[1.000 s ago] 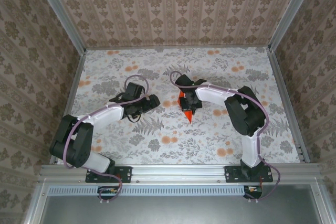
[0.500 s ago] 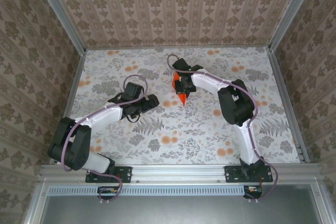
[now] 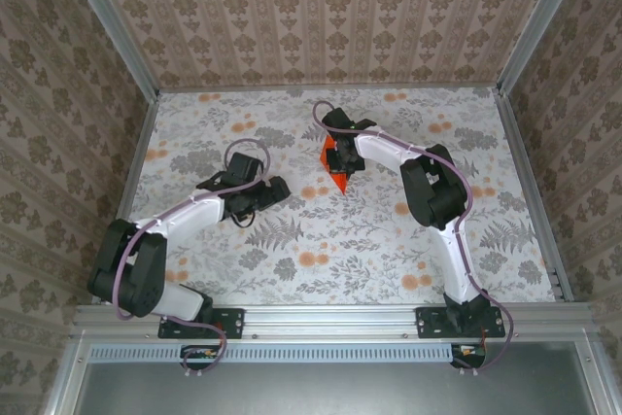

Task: Fold a paper plane with a square sheet of paper (pick it up from the middle)
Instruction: Move a paper plane to the center of the table, then reset both arms

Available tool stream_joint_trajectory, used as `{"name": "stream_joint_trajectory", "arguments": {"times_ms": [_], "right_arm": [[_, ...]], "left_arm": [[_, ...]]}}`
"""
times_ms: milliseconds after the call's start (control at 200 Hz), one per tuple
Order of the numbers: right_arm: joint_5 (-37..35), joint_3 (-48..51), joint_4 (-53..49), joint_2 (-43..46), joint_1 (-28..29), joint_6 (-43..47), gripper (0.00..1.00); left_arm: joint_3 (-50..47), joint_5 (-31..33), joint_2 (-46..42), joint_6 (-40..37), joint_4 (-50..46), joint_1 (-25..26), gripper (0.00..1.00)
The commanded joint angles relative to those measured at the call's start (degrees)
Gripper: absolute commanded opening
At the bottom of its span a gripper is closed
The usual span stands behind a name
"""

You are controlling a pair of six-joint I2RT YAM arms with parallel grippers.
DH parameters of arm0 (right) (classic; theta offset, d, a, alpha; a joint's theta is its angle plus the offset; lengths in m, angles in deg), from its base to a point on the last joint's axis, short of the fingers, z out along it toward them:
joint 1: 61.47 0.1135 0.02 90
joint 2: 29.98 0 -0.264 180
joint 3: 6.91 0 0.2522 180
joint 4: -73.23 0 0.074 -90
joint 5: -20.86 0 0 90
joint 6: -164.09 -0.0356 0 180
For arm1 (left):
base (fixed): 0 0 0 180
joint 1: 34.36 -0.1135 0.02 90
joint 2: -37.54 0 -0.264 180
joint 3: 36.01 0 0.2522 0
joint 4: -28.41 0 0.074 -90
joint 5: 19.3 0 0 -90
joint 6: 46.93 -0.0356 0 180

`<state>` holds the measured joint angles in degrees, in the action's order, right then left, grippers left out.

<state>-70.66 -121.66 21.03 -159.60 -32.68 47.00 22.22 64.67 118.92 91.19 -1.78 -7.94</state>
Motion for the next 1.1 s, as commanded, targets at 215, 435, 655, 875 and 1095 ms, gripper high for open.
{"name": "stream_joint_trajectory", "arguments": {"times_ms": [215, 435, 655, 875, 1095], "right_arm": [[-2.14, -1.72, -4.36, 5.73, 0.21, -3.92, 0.32], [-4.91, -1.91, -6.43, 14.15, -0.01, -4.81, 0.48], [-13.36, 11.01, -0.32, 30.51, -4.02, -4.48, 0.68], [-28.22, 34.44, 14.42, 51.23, -11.63, 1.1, 1.0], [-34.04, 52.15, 28.61, 57.29, -20.24, 8.02, 1.0]], "left_arm": [[8.41, 6.28, -4.03, -7.11, -10.03, -7.01, 1.0], [13.19, 11.89, -5.26, -13.74, -12.03, -11.41, 1.0], [12.48, 19.58, -8.59, -18.57, -10.9, -17.15, 1.0], [1.89, 27.02, -14.58, -24.0, 1.08, -22.46, 1.0], [-6.37, 30.19, -14.63, -29.45, 11.16, -25.71, 1.0]]}}
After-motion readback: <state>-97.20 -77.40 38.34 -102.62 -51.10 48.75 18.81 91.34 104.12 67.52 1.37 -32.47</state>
